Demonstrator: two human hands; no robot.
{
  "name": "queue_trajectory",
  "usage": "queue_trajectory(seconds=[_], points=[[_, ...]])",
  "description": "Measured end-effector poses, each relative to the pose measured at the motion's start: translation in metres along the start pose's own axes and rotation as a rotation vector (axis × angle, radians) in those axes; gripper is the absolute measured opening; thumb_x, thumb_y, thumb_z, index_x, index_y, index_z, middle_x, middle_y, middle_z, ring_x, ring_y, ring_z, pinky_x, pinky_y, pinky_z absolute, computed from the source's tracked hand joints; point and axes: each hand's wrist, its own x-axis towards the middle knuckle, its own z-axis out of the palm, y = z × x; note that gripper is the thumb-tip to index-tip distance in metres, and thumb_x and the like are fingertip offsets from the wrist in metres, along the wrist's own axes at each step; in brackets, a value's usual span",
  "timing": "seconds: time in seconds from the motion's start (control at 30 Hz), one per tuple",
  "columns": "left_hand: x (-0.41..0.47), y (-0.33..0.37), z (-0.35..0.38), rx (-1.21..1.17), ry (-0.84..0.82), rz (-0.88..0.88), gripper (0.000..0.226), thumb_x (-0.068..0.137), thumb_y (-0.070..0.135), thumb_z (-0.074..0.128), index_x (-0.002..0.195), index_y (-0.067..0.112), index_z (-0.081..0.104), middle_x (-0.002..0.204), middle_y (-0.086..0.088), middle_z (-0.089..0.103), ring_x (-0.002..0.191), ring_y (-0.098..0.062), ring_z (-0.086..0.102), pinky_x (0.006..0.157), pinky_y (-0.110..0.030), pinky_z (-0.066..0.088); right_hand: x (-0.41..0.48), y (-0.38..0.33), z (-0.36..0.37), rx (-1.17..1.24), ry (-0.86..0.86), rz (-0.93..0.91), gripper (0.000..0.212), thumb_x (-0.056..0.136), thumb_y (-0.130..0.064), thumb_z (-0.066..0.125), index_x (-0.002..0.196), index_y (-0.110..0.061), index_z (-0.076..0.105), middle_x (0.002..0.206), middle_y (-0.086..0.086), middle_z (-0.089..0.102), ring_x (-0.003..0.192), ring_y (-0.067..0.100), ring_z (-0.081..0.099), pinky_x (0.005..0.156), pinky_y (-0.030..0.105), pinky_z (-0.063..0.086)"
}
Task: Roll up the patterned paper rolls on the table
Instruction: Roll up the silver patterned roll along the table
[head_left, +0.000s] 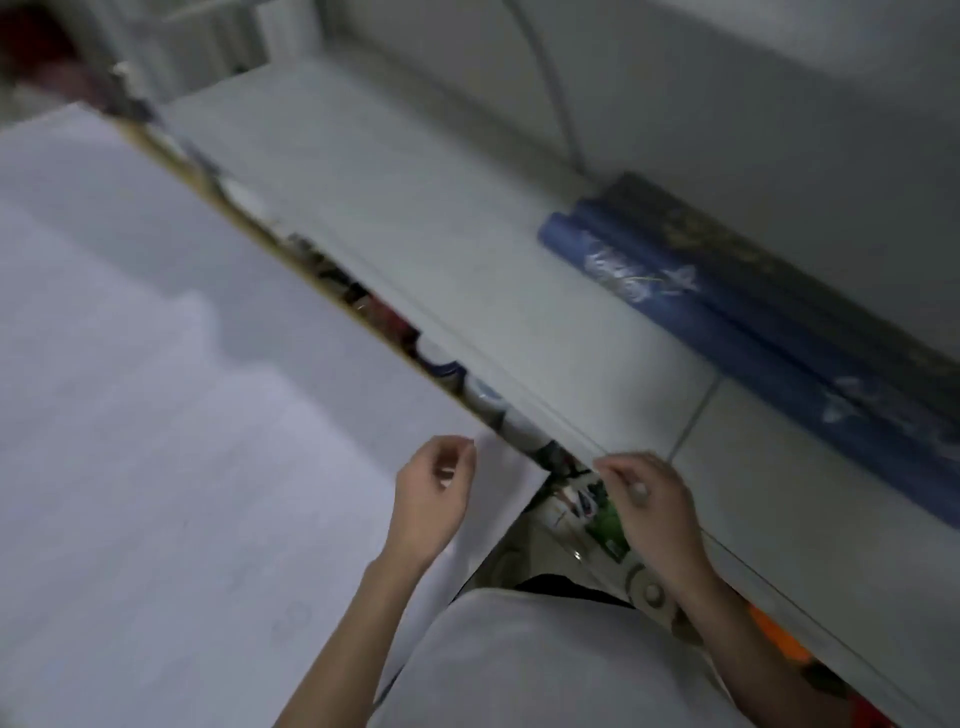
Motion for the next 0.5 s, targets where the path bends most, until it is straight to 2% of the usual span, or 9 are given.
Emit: queue_trajectory(seconds=[0.07, 0.17, 0.23, 0.3, 0.43, 0.5], points=[[-0.038, -0.03, -0.018, -0.025, 0.093, -0.127, 0.007, 0.095, 0.033, 0.06, 0.093, 0.037, 0.066, 0.092, 0.026, 0.067, 0.088, 0.003, 0.063, 0.071, -0.005, 0.044, 0.003, -0.005, 0.014, -0.132, 0.03, -0.045, 0.011, 0.091, -0.01, 0.066, 0.092, -0.016, 0.075, 0.092, -0.003, 0.071, 0.084, 0.017, 0.064, 0.078, 0.037, 0.052], [-0.093, -0.067, -0.041, -0.055, 0.236, -0.279, 0.009, 0.095, 0.029, 0.06, 0.093, 0.035, 0.066, 0.091, 0.024, 0.068, 0.088, 0.0, 0.064, 0.071, -0.007, 0.045, -0.002, -0.015, 0.038, -0.101, -0.052, -0.141, 0.014, 0.095, -0.016, 0.061, 0.097, -0.026, 0.07, 0.09, -0.016, 0.065, 0.082, 0.01, 0.063, 0.072, 0.03, 0.049], [-0.126, -0.087, -0.054, -0.052, 0.326, -0.36, 0.01, 0.096, 0.025, 0.06, 0.092, 0.031, 0.067, 0.091, 0.019, 0.069, 0.086, 0.0, 0.064, 0.069, -0.008, 0.046, -0.014, -0.023, 0.06, -0.086, -0.254, -0.221, 0.014, 0.095, -0.017, 0.061, 0.099, -0.027, 0.069, 0.091, -0.021, 0.062, 0.085, 0.005, 0.06, 0.073, 0.025, 0.046], [-0.157, -0.103, -0.062, -0.048, 0.398, -0.443, 0.01, 0.095, 0.023, 0.06, 0.092, 0.028, 0.067, 0.091, 0.015, 0.069, 0.084, 0.001, 0.063, 0.068, -0.009, 0.046, -0.026, -0.029, 0.085, -0.073, -0.47, -0.257, 0.014, 0.092, -0.011, 0.064, 0.096, -0.022, 0.071, 0.091, -0.016, 0.067, 0.087, 0.008, 0.063, 0.076, 0.026, 0.048], [-0.204, -0.121, -0.072, -0.089, 0.535, -0.577, 0.008, 0.095, 0.025, 0.061, 0.092, 0.03, 0.066, 0.09, 0.015, 0.069, 0.082, 0.002, 0.062, 0.068, -0.015, 0.047, -0.048, -0.039, 0.128, -0.027, -0.872, -0.116, 0.025, 0.091, -0.008, 0.067, 0.087, -0.033, 0.068, 0.086, -0.013, 0.072, 0.083, 0.001, 0.067, 0.075, 0.013, 0.049], [-0.22, -0.125, -0.074, -0.085, 0.571, -0.617, 0.007, 0.093, 0.027, 0.061, 0.09, 0.033, 0.065, 0.088, 0.018, 0.068, 0.081, 0.002, 0.062, 0.07, -0.018, 0.048, -0.054, -0.038, 0.146, -0.138, -1.014, -0.185, 0.023, 0.088, -0.014, 0.071, 0.089, -0.036, 0.066, 0.092, -0.015, 0.068, 0.085, -0.005, 0.062, 0.075, 0.012, 0.047]])
